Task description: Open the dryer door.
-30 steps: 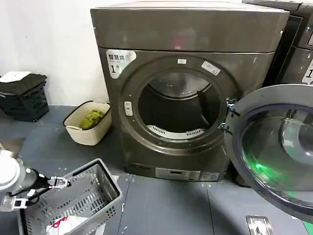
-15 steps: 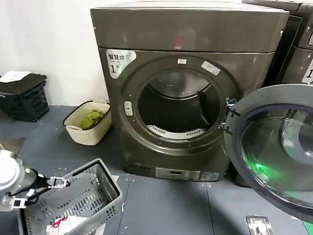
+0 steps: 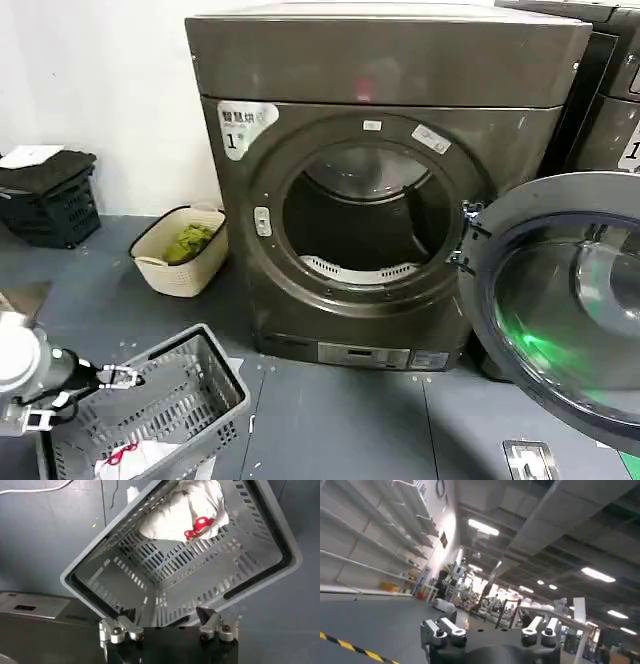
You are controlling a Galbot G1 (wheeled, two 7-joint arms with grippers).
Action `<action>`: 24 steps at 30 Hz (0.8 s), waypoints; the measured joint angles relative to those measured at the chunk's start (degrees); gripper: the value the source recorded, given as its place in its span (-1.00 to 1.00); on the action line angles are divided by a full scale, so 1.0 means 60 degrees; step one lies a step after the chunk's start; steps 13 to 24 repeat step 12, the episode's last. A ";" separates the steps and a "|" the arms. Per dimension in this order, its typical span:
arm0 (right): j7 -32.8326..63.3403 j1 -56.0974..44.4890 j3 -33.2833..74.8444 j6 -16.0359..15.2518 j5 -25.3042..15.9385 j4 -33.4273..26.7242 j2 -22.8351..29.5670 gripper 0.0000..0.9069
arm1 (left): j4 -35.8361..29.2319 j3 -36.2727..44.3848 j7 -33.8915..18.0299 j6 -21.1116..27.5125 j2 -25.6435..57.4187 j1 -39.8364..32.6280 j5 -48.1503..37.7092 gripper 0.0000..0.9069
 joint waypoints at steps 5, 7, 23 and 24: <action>-0.0014 0.0036 -0.0063 0.0047 -0.0024 -0.0016 0.0028 1.00 | 0.0006 0.0000 -0.0165 0.0000 0.0007 0.0011 0.0067 1.00; -0.0016 0.0045 -0.0077 0.0049 -0.0028 -0.0014 0.0039 1.00 | 0.0001 0.0000 -0.0187 0.0000 0.0008 0.0025 0.0067 1.00; -0.0023 0.0052 -0.0098 0.0057 -0.0040 0.0017 0.0053 1.00 | 0.0021 0.0000 -0.0196 0.0000 0.0009 0.0029 0.0055 1.00; -0.0023 0.0052 -0.0098 0.0057 -0.0040 0.0017 0.0053 1.00 | 0.0021 0.0000 -0.0196 0.0000 0.0009 0.0029 0.0055 1.00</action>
